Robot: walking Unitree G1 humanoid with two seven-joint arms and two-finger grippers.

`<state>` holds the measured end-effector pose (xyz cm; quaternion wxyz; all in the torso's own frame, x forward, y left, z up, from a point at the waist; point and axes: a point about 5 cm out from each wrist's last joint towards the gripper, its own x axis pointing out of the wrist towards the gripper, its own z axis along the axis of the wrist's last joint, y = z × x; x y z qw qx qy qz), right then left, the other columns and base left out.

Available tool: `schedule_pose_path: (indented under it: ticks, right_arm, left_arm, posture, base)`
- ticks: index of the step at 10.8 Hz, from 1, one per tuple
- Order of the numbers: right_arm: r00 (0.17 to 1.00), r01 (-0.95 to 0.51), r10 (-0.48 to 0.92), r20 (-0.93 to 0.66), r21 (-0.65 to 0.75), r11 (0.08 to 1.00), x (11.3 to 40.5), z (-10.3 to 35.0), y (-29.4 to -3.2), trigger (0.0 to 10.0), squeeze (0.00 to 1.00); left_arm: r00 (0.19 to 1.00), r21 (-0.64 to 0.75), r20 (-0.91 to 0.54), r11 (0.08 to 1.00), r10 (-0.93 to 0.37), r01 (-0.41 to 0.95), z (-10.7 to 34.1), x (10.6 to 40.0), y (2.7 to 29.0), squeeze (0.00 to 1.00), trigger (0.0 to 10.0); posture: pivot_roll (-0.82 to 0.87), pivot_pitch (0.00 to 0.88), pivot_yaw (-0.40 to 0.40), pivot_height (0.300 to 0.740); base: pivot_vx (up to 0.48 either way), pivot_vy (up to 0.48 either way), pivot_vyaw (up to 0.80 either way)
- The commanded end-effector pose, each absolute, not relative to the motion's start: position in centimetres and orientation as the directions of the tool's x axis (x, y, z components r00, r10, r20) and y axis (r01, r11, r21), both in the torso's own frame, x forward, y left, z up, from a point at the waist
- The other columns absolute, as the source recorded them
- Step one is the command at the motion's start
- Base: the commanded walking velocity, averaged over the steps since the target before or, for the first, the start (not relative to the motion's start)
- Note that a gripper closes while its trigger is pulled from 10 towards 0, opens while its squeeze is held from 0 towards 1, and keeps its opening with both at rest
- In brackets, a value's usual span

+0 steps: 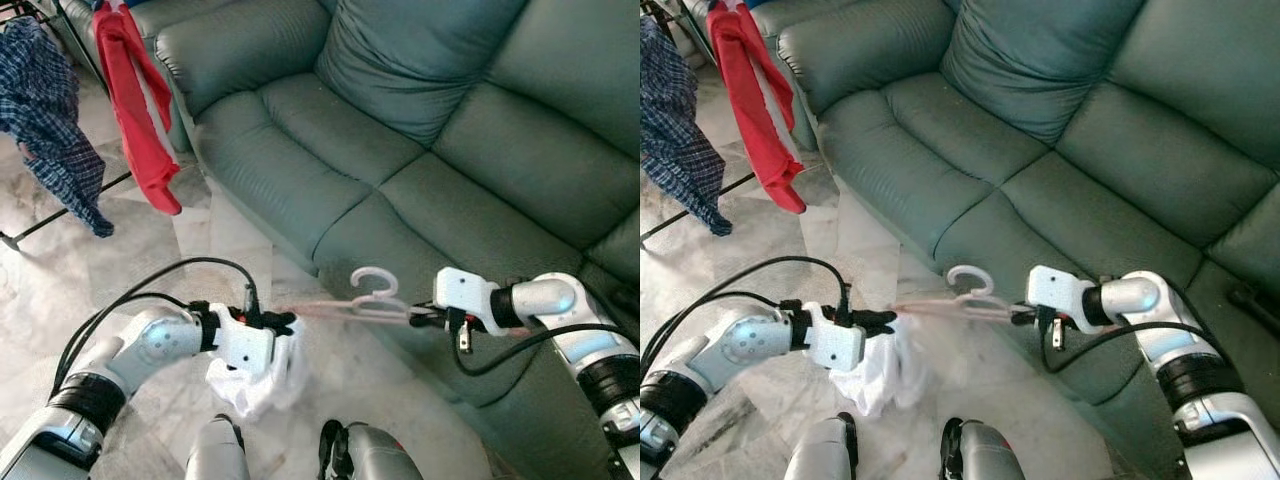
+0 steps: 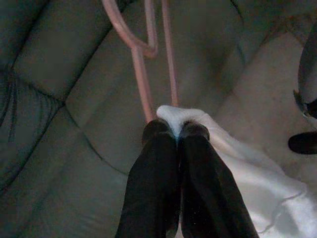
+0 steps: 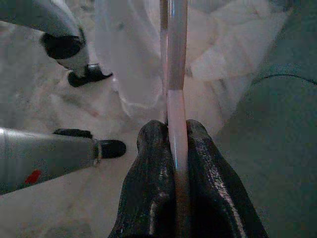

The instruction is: Hang hanger

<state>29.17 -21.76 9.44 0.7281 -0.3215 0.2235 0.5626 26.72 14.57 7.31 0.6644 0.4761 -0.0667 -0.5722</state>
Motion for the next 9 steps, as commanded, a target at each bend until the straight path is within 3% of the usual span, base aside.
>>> schedule_pose_path:
  ticks: [1, 5, 9]
  right_arm:
    - [0.223, -0.974, 0.681, -0.697, -0.182, 0.133, 28.8, 9.7, -22.0, 10.0, 0.00]
    - [0.160, -0.987, 0.598, -0.785, -0.110, 0.119, 28.3, 10.4, -24.7, 10.0, 0.00]
    - [0.125, -0.991, 0.634, -0.763, -0.059, 0.124, 28.1, 10.3, -24.1, 10.0, 0.00]
  left_arm:
    - [0.336, 0.716, -0.450, -0.110, -0.827, 0.689, 7.7, 26.8, 14.6, 0.00, 10.0]
    - [0.392, 0.733, -0.465, -0.097, -0.794, 0.673, 8.2, 27.9, 15.8, 0.00, 10.0]
    - [0.404, 0.755, -0.433, -0.079, -0.806, 0.651, 8.6, 28.2, 15.3, 0.00, 10.0]
  posture:
    - [-0.01, 0.167, -0.080, 0.740]
    - [-0.01, 0.166, -0.070, 0.740]
    - [-0.01, 0.169, -0.067, 0.740]
  base:
    - [0.000, 0.000, 0.00]
    - [0.000, 0.000, 0.00]
    - [0.000, 0.000, 0.00]
